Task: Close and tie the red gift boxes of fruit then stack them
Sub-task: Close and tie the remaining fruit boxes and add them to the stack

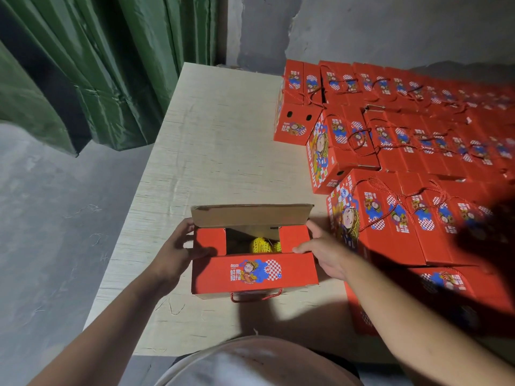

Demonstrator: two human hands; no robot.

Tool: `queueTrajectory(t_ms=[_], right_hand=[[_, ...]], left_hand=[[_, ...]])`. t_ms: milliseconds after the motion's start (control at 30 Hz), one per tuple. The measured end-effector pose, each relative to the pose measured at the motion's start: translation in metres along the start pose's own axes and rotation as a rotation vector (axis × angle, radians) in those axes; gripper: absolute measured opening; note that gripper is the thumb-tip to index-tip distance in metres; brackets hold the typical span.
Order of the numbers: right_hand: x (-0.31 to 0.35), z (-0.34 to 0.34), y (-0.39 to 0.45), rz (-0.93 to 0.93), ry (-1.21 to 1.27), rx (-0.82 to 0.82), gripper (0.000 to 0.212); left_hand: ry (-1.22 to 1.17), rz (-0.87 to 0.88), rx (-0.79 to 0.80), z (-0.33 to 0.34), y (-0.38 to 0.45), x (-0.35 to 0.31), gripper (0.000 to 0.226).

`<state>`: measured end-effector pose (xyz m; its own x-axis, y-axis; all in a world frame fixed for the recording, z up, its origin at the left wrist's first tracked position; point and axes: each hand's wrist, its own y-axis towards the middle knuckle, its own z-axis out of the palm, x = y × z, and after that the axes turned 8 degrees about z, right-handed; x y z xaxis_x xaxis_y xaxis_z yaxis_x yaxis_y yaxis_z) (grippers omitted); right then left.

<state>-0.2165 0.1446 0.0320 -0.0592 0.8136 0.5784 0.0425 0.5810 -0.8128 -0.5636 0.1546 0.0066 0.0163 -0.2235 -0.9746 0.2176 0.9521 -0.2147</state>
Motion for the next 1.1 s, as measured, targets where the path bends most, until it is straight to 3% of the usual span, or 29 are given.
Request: queueTrajectory(t_ms=[233,367,467,600,733,900,1100], right_hand=[[-0.007,-0.001,-0.003,-0.128,0.072,-0.016,0.071],[-0.008,-0.001,-0.011,-0.187,0.121,-0.014,0.067],[-0.011,0.0,-0.021,-0.266,0.042,-0.033,0.065],[-0.018,0.0,-0.029,-0.328,-0.025,-0.016,0.07],[-0.025,-0.001,-0.033,-0.351,-0.144,-0.029,0.07],[-0.032,-0.01,-0.034,-0.402,-0.384,-0.059,0.082],[-0.039,-0.015,-0.033,-0.41,-0.447,-0.03,0.077]], left_hand=[[-0.136,-0.008,-0.016,-0.002,-0.002,0.005,0.048],[-0.09,0.023,-0.025,-0.001,-0.004,0.006,0.05],[0.029,0.101,-0.05,0.001,-0.01,0.003,0.058],[0.379,0.299,-0.021,-0.007,-0.022,0.0,0.048],[0.799,0.421,0.06,-0.013,-0.033,0.002,0.069],[0.889,0.454,0.233,-0.02,-0.045,0.001,0.076],[0.801,0.418,0.192,-0.013,-0.052,0.005,0.063]])
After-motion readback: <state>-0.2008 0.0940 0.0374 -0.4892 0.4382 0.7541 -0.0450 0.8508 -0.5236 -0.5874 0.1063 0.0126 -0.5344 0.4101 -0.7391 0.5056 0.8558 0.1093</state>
